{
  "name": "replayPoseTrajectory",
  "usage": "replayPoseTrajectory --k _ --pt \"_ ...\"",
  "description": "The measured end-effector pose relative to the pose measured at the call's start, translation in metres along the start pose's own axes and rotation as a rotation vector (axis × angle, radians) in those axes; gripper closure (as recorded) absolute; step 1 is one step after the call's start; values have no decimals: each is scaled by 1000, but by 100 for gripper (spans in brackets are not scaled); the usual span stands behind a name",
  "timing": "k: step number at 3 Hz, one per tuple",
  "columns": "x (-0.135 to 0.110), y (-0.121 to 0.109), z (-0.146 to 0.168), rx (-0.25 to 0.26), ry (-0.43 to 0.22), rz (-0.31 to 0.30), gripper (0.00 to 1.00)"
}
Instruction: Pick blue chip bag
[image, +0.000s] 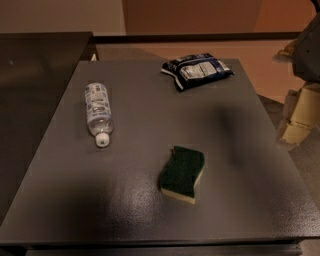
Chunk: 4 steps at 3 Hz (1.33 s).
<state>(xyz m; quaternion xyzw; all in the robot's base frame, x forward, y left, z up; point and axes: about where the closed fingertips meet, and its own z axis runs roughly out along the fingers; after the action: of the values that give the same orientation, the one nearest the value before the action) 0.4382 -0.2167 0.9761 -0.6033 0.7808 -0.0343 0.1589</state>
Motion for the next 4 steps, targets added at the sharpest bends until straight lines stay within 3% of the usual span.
replayPoseTrajectory --k 1,4 --pt "-1 -2 0 7 -6 3 0" --pt "-13 -58 41 51 -97 93 0"
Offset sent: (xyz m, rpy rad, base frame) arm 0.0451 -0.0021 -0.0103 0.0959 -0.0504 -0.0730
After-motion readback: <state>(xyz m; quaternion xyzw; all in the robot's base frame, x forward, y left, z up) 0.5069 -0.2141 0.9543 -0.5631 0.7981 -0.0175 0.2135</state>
